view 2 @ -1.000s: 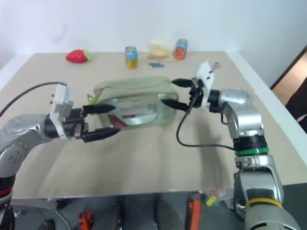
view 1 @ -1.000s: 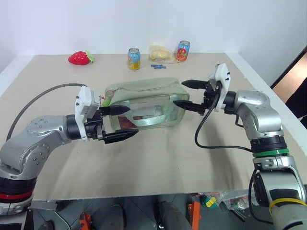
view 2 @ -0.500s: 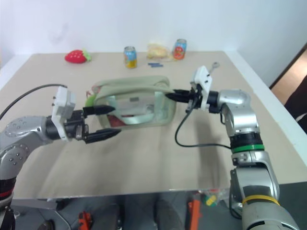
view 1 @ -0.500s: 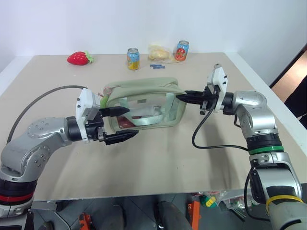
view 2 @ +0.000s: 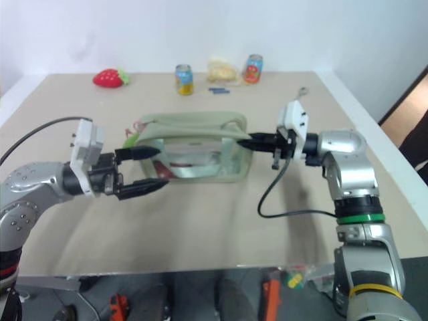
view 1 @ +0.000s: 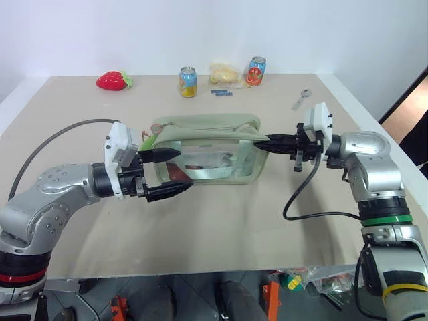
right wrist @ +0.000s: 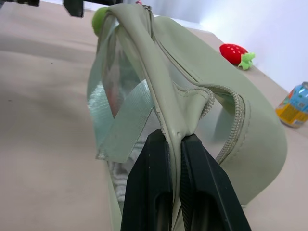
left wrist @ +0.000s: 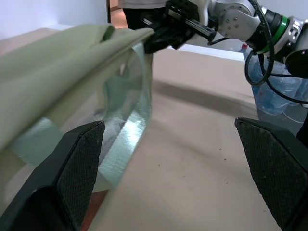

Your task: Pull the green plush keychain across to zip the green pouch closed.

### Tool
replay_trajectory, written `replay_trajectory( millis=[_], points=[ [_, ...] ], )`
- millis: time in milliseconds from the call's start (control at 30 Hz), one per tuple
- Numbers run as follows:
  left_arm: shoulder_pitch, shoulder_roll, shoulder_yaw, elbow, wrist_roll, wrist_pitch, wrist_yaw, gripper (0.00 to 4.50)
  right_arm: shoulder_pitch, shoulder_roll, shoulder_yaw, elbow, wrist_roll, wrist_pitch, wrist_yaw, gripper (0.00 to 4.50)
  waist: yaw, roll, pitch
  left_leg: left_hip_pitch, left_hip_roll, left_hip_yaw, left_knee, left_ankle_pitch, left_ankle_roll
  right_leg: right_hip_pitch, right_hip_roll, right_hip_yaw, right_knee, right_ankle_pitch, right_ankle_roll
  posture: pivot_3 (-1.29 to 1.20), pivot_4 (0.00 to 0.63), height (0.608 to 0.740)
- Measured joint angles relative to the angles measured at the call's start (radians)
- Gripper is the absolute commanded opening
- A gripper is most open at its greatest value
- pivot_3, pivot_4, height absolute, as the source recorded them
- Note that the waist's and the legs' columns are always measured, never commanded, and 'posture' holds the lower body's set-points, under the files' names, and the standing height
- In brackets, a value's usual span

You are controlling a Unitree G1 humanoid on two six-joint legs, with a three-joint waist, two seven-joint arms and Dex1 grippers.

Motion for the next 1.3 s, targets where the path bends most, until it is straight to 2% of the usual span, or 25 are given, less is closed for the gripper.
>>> replay_trajectory(
  millis=[200,400,500,600,667,733,833,1167,1300],
  points=[
    [-0.013,0.000,0.003,-0.019,-0.020,0.019,0.011,4.50,0.086,-0.052,-0.042,-0.097,0.049,0.045,0.018,0.07,-0.002,0.000,0.000,0.002,0.000,0.001,0.001,0.000,0.000,0.001,0.000,0.000,0.000,0.001,0.000,0.00,0.150,0.740],
    [-0.016,-0.002,0.010,-0.015,-0.026,0.020,0.025,4.50,0.112,-0.055,-0.048,-0.103,0.044,0.013,-0.011,0.07,-0.002,0.000,0.000,0.003,0.000,0.001,0.002,0.000,0.000,0.001,0.001,0.001,0.001,0.000,-0.002,0.00,0.150,0.740],
    [-0.045,-0.008,0.108,0.053,-0.063,0.036,0.088,4.50,0.125,-0.053,-0.049,-0.103,0.039,0.002,-0.030,0.07,-0.003,0.000,0.000,0.003,0.001,0.001,0.002,0.000,0.000,0.001,0.001,0.001,0.001,0.002,0.000,0.00,0.150,0.740],
    [-0.036,0.028,0.229,0.124,-0.077,0.053,0.139,4.50,0.140,-0.053,-0.049,-0.104,0.038,-0.007,-0.042,0.07,-0.005,0.000,0.000,0.003,0.001,0.001,0.002,0.000,0.000,0.001,0.001,0.001,0.002,0.001,0.000,0.00,0.150,0.740],
    [0.000,0.039,0.258,0.143,-0.054,0.047,0.153,4.50,0.140,-0.053,-0.049,-0.105,0.037,-0.012,-0.050,0.07,-0.004,0.000,0.000,0.003,0.001,0.001,0.002,0.000,0.000,0.001,0.001,0.001,0.002,0.001,0.000,0.00,0.150,0.740],
    [0.070,0.044,0.259,0.162,-0.012,0.029,0.157,4.50,0.141,-0.053,-0.049,-0.108,0.036,-0.017,-0.055,0.07,-0.004,0.000,0.000,0.003,0.001,0.002,0.002,0.000,0.000,0.001,0.001,0.001,0.002,0.000,-0.002,0.00,0.150,0.740],
    [0.125,0.000,0.245,0.170,0.015,0.009,0.156,4.50,0.140,-0.053,-0.050,-0.109,0.034,-0.020,-0.069,0.07,-0.002,0.000,0.000,0.003,0.001,0.002,0.003,0.000,0.000,0.001,0.000,0.001,0.002,0.000,-0.003,0.00,0.150,0.740],
    [0.109,-0.062,0.156,0.211,0.051,-0.035,0.079,4.50,0.135,-0.047,-0.041,-0.110,0.021,-0.023,-0.071,0.07,-0.003,0.000,0.000,0.004,0.001,0.002,0.003,0.001,-0.001,0.001,0.001,0.001,0.002,0.001,-0.004,0.00,0.150,0.740],
    [0.075,-0.075,0.137,0.262,0.091,-0.080,0.062,3.32,0.135,-0.047,-0.041,-0.111,0.018,-0.023,-0.072,0.00,-0.003,0.000,0.000,0.003,0.001,0.003,0.003,0.001,-0.001,0.001,0.001,0.002,0.002,0.002,-0.004,0.00,0.150,0.740]
  ],
)
